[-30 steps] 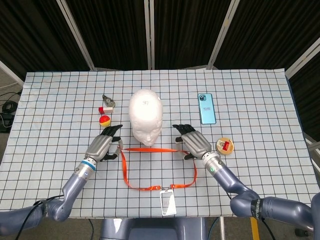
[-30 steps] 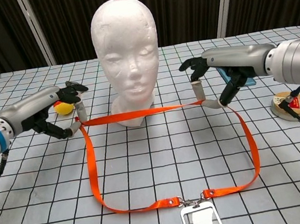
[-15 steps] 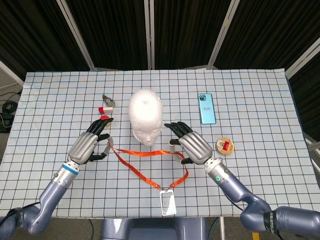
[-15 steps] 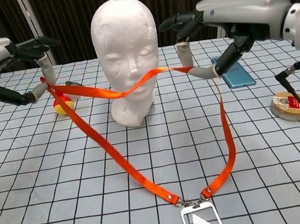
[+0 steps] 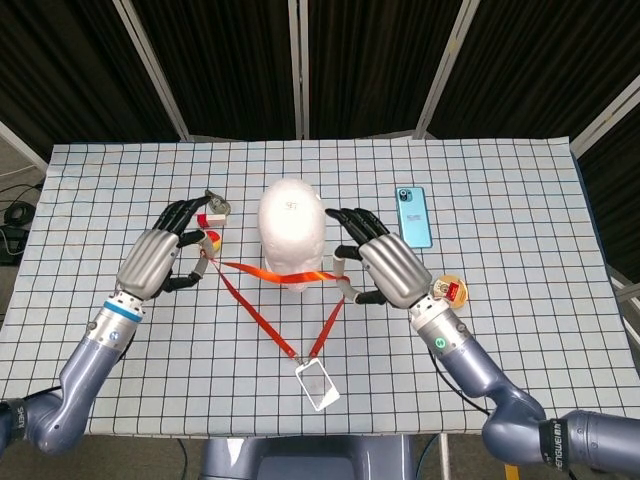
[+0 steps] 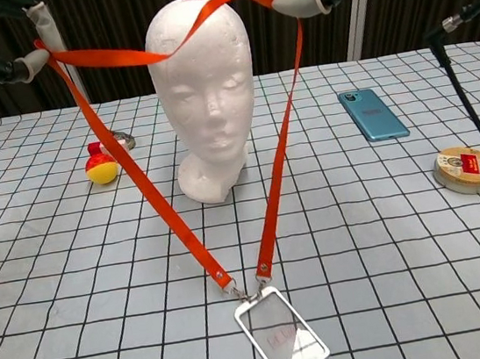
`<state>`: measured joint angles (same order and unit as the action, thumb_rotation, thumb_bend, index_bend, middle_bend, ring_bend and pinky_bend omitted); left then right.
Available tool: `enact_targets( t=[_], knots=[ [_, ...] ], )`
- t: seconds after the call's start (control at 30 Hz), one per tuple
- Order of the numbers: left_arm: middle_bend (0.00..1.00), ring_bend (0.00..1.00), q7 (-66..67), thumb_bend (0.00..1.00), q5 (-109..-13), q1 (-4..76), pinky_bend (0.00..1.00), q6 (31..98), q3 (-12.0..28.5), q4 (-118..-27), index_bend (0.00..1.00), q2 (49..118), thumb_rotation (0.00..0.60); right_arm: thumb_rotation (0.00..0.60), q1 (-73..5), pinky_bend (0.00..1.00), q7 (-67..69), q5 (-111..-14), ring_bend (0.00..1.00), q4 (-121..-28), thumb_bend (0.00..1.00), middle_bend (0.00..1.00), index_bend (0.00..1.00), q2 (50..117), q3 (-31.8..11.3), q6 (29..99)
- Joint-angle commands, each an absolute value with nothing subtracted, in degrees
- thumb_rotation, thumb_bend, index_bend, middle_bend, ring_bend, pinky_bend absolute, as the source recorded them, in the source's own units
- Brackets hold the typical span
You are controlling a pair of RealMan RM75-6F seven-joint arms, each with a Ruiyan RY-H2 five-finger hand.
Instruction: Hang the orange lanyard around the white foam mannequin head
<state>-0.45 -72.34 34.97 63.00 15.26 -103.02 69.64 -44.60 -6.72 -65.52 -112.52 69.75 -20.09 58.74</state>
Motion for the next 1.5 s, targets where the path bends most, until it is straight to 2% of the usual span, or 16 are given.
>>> enact_targets(
  t=[0.03,0.37,0.63,1.03,1.3,1.33,1.4,1.43,1.47,1.5],
  knots=[
    [0.0,0.0,1.6,0.55,-66.2,37.7,0.0,59.4,18.4,-103.9,0.67,67.4,0.6,0.6,-45.7,0.0,-5.1,-62.0,0.0,-112.9,0.62,0.05,0.73,69.6,-22.3,58.4],
    [0.0,0.0,4.8,0.55,-57.5,41.8,0.0,56.9,21.6,-102.3,0.68,66.5,0.6,0.6,-48.1,0.0,0.3,-54.0,0.0,-110.6,0.62,0.07,0.73,69.7,-27.6,57.2],
    [0.0,0.0,7.0,0.55,-50.3,45.1,0.0,54.7,23.1,-99.6,0.67,66.6,0.6,0.6,-52.2,0.0,-2.1,-47.1,0.0,-105.7,0.62,0.07,0.73,70.3,-29.0,55.2],
    [0.0,0.0,8.8,0.55,-42.2,51.5,0.0,49.6,23.5,-90.2,0.65,71.0,0.6,0.6,-61.2,0.0,-7.5,-34.1,0.0,-89.1,0.62,0.08,0.73,76.4,-29.4,51.4],
    [0.0,0.0,9.1,0.55,-38.5,54.5,0.0,47.2,22.8,-83.4,0.62,74.8,0.6,0.6,-64.8,0.0,-7.9,-30.0,0.0,-77.2,0.62,0.08,0.73,81.2,-28.7,47.5],
    [0.0,0.0,9.3,0.54,-37.9,54.8,0.0,47.0,22.6,-82.8,0.57,75.0,0.6,0.6,-65.1,0.0,-8.0,-30.0,0.0,-75.9,0.62,0.08,0.72,81.7,-28.4,46.9],
    [0.0,0.0,9.6,0.51,-36.7,55.2,0.0,46.2,22.2,-81.9,0.35,75.4,0.6,0.6,-65.5,0.0,-8.0,-30.0,0.0,-73.8,0.59,0.08,0.66,82.6,-28.1,46.2],
    [0.0,0.0,9.9,0.42,-36.2,55.4,0.0,45.7,22.0,-81.4,0.19,75.5,0.6,0.6,-65.8,0.0,-8.0,-30.0,0.0,-72.7,0.53,0.07,0.56,83.1,-28.0,46.0],
    [0.0,0.0,10.2,0.28,-35.8,55.8,0.0,45.1,21.6,-80.7,0.06,75.7,0.6,0.6,-66.0,0.0,-7.8,-30.3,0.0,-71.3,0.44,0.05,0.41,83.8,-27.8,45.8],
    [0.0,0.0,10.3,0.18,-35.5,55.9,0.0,44.9,21.4,-80.1,0.01,75.9,0.6,0.6,-66.1,0.0,-7.8,-30.7,0.0,-70.2,0.36,0.03,0.3,84.4,-27.5,45.7]
  ],
)
